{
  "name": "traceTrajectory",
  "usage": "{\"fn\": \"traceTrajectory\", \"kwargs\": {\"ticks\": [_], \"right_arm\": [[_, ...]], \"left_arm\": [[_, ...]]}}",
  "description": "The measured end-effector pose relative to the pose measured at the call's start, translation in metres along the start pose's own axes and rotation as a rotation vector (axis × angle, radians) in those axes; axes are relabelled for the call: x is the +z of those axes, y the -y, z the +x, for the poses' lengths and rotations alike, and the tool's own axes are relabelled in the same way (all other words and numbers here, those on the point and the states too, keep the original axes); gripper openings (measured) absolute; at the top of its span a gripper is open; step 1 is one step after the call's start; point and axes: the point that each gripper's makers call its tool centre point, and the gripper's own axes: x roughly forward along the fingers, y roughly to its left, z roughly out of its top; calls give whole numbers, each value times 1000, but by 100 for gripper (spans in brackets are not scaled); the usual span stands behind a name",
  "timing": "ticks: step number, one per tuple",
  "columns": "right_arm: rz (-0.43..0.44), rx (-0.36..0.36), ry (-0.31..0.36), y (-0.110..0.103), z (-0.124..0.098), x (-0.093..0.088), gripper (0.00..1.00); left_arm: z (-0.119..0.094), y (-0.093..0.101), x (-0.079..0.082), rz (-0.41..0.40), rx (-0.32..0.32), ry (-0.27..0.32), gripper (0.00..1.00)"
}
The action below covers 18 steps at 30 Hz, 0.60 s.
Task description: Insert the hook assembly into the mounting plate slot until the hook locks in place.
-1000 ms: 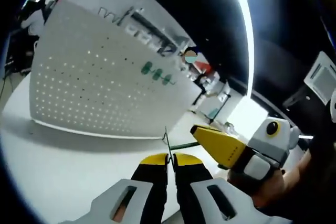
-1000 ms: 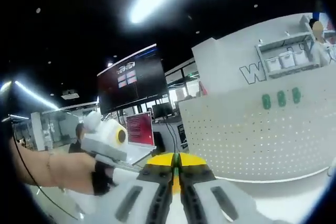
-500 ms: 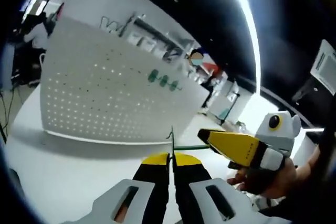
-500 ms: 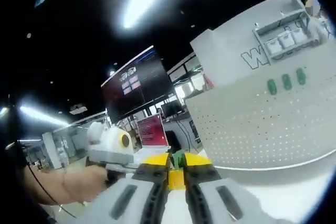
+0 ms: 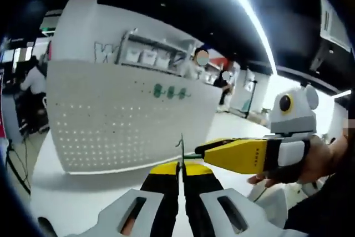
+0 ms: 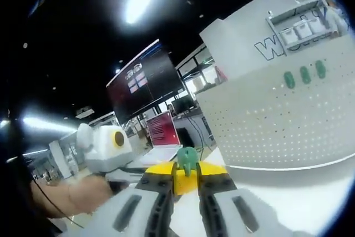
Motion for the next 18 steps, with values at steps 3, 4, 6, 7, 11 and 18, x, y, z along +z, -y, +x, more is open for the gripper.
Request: {"fn": "traceTrajectory", "kwargs": {"ticks": [3,4,6,7,11,18], "right_arm": [[-7,-4,-9,2,0,-2,9],[-13,-6,-11,3,0,-2,8],[-15,-10,-8,3,-1,-2,7],[-18,-12,-7,3,-1,-3,7],[-49,-15,-13,2,0,-4,4],[-4,-30,0,7,-2,-4,1]], "left_arm": [[1,3,-2,35,-4,-4,1],[1,3,-1,35,-7,0,1],[1,3,0,40,-6,4,1],[1,3,0,40,-7,5,1],[3,3,-1,71,3,-1,1],[4,2,0,109,19,1,1]]}}
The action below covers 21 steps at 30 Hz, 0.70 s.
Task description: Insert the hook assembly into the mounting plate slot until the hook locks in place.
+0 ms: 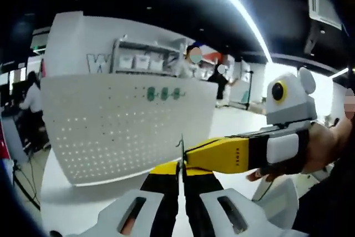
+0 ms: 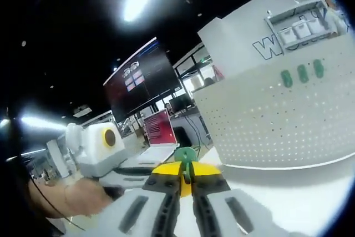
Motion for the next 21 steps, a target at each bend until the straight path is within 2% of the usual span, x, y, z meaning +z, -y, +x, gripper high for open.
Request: {"fn": "traceTrajectory", "kwargs": {"ticks": [5,8,11,15,17,19,21], "right_arm": [[-21,-10,10,0,-1,-2,1],[-8,-16,17,1,-1,0,0],[-47,-20,14,1,-2,1,0],[-35,-9,-4,5,-2,-3,0],[-33,1,-17,5,-1,-5,0],[-43,6,-30,5,-2,-8,0],[-53,5,-35,6,-2,-8,0]], "left_arm": [[1,0,-4,-5,1,-28,2],[1,1,-3,-11,-6,-23,2],[2,2,-3,1,-15,-16,3],[2,3,-8,-70,-62,-3,4],[2,4,-12,-69,-78,-7,4],[2,6,-15,-13,-72,-19,5],[2,8,-19,-2,-66,-38,5]]}}
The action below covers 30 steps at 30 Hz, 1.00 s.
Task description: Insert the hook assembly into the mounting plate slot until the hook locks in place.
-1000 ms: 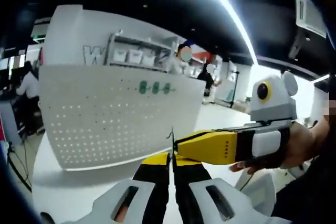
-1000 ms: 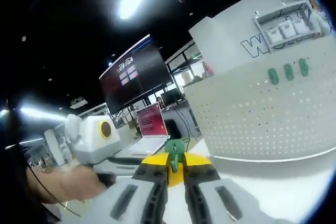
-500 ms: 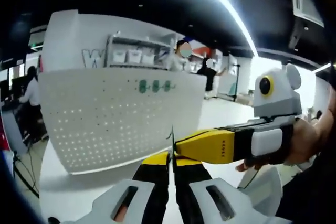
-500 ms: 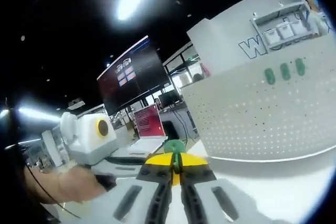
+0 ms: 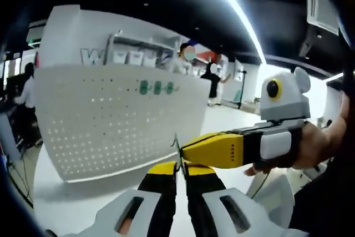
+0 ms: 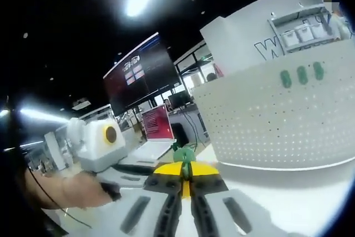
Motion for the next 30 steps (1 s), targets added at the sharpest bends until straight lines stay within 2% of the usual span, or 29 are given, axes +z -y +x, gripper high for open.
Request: {"fn": "traceTrajectory", "kwargs": {"ticks": [2,3,9,12,18,21,24,25,26,27,30], "right_arm": [[1,-1,2,3,-1,2,0],[-2,-4,3,4,-1,3,0],[-11,-18,15,16,-6,12,0],[-22,-39,30,24,-9,15,0],[-38,-71,34,37,-13,16,0],[-60,-85,43,41,-15,20,0],[-89,-110,58,49,-16,24,0],[-97,-118,61,51,-16,25,0],[-107,-126,66,53,-16,27,0],[-127,-140,74,56,-17,30,0],[-149,-167,89,64,-18,35,0]], "left_arm": [[0,1,-1,-11,-10,-3,10],[0,5,-4,-50,-31,-8,13],[0,8,-5,-42,-36,2,25],[1,9,-6,-69,-50,-2,32],[2,6,-5,-117,-53,22,50],[3,7,-6,-114,-56,21,59],[4,6,-1,-127,-43,47,71],[4,4,0,-129,-35,53,79],[4,0,2,-134,-1,67,84],[4,1,2,-120,-6,71,86],[3,-1,3,-108,2,70,87]]}}
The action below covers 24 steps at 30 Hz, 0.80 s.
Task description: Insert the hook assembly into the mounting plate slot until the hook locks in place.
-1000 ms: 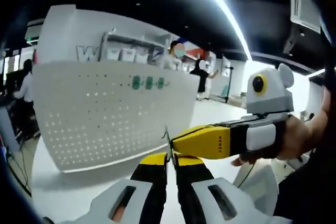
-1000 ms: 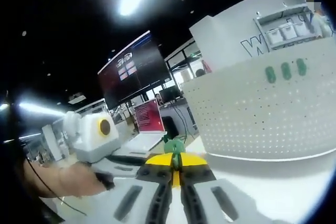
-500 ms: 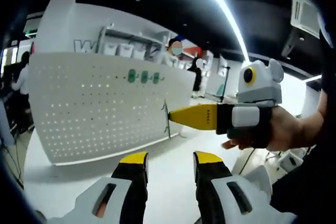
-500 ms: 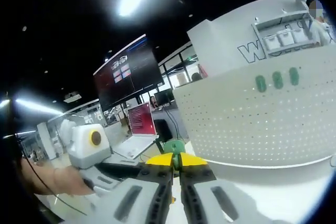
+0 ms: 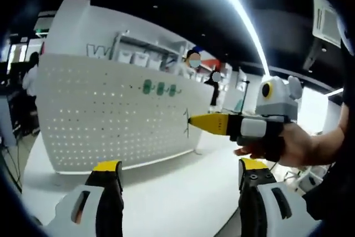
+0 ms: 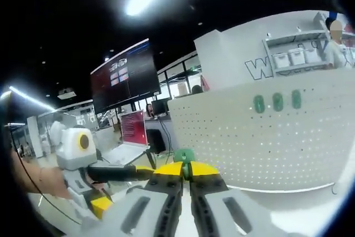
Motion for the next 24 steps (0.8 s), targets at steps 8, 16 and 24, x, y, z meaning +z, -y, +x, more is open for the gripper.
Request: {"fn": "traceTrajectory", "kwargs": {"ticks": [8,16,24], "right_arm": [[-48,-121,66,41,-1,18,0],[-67,-229,172,82,-2,46,0],[-93,-294,183,116,4,53,0]], "left_arm": [[-1,0,1,-13,6,5,93],[-5,-3,0,0,22,5,100],[-9,-7,-4,-11,34,-4,100]]}}
